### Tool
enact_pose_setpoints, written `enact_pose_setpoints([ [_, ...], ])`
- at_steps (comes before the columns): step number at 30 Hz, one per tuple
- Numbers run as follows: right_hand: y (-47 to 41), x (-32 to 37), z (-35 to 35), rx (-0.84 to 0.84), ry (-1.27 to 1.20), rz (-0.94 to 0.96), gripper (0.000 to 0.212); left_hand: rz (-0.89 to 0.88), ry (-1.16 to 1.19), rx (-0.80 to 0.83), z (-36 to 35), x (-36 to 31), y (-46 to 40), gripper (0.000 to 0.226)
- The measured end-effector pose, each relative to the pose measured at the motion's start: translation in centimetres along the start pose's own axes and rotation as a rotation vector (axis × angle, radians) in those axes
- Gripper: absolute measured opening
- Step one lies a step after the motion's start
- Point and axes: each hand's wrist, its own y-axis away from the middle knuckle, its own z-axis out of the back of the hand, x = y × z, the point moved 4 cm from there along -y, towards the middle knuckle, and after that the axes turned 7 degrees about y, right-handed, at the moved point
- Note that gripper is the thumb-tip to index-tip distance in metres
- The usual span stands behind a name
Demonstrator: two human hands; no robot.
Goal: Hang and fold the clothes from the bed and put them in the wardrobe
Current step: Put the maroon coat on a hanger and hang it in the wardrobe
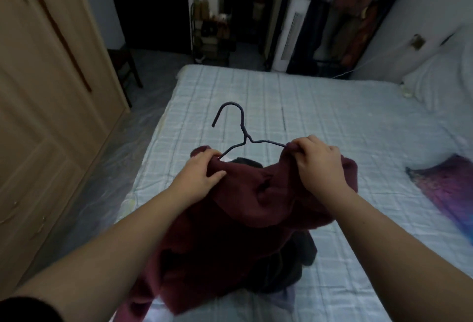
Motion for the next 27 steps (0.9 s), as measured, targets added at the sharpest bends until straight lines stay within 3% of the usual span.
enact_pose_setpoints([
  [3,-0.7,-0.5,4.4,-0.057,-0.036,-0.014,0.017,-0.08,-0.009,-0.031,3.4,-4.1,-0.6,0.017],
  [9,-2.8,-2.6,14.2,-0.273,-0.105,0.01,0.018,-0.259,-0.068,-0.174,10.5,-14.8,-0.5,0.013],
  [13,-3.2,-5.7,19.0,-0.317,-0.112,0.026,0.016,-0.293,-0.155,-0.19,12.7,-20.2,0.6,0.011],
  [17,-2.2,-9.0,20.9,-0.249,-0.046,0.023,0.016,-0.306,-0.23,-0.201,11.8,-23.1,2.2,0.012],
  [22,-1.1,-12.8,20.0,-0.038,-0.078,0.066,0.02,-0.273,-0.243,-0.193,10.1,-25.1,4.5,0.009],
  [27,0.0,-14.2,20.0,0.041,-0.245,0.157,0.014,-0.181,-0.21,-0.031,8.3,-28.2,6.4,0.02],
])
